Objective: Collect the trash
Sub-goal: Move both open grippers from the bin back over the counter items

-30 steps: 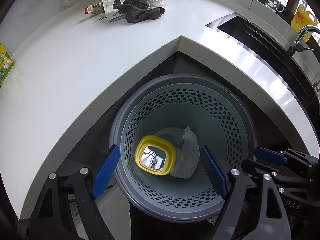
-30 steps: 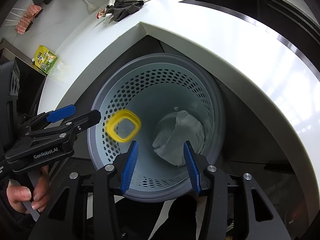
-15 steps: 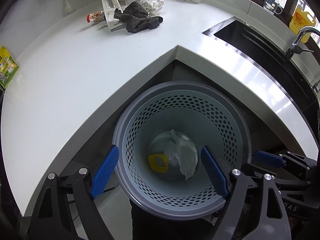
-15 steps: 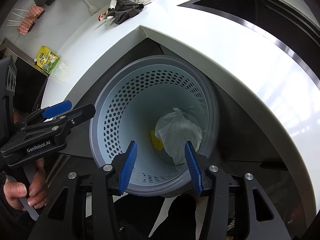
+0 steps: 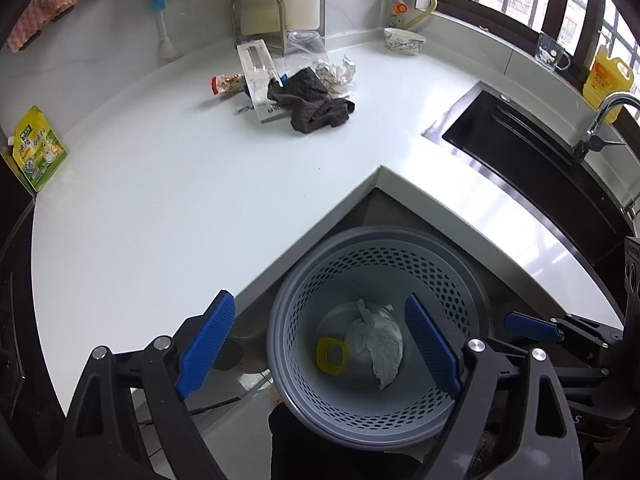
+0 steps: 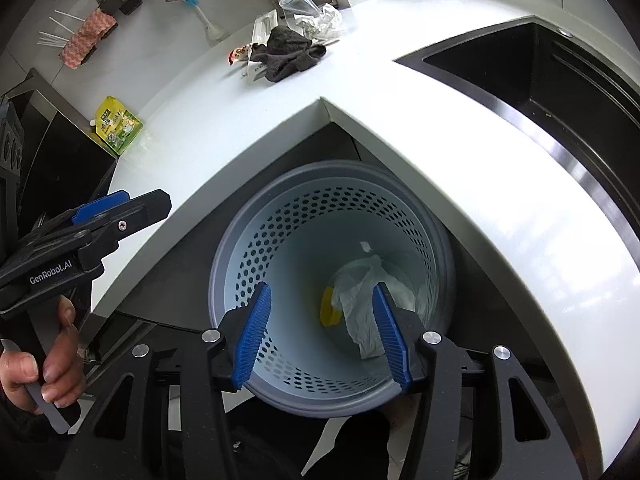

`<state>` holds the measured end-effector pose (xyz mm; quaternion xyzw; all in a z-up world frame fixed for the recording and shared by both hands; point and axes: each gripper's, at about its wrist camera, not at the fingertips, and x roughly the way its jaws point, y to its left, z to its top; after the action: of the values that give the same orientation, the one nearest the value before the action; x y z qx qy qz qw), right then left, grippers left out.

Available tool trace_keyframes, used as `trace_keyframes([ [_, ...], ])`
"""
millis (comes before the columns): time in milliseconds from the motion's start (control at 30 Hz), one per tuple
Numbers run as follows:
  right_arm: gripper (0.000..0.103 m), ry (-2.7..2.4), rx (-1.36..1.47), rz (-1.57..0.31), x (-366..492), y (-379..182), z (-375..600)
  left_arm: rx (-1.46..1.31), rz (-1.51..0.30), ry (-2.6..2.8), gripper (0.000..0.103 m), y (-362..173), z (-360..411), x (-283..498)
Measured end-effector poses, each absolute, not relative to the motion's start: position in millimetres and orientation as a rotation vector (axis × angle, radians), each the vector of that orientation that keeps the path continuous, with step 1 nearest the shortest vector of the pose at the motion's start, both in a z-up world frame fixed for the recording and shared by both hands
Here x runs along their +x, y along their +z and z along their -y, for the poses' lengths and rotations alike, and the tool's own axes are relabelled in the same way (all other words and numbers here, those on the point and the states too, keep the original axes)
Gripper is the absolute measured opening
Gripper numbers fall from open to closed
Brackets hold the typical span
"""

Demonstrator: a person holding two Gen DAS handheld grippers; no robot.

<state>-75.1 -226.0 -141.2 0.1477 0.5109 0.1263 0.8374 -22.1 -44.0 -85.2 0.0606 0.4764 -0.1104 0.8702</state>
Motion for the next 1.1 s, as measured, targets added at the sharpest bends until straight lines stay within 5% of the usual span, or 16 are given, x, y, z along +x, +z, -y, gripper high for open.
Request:
trace_keyframes([
  [600, 0.059, 0.213, 0.289, -0.935, 45, -82, 193, 0.064, -0.879, -0.188, 0.09, -29, -20, 83],
  [1100, 0.064, 0.114, 0.265, -0.913, 177, -98, 155, 0.092, -0.916, -0.22, 0.091, -59, -65, 179],
])
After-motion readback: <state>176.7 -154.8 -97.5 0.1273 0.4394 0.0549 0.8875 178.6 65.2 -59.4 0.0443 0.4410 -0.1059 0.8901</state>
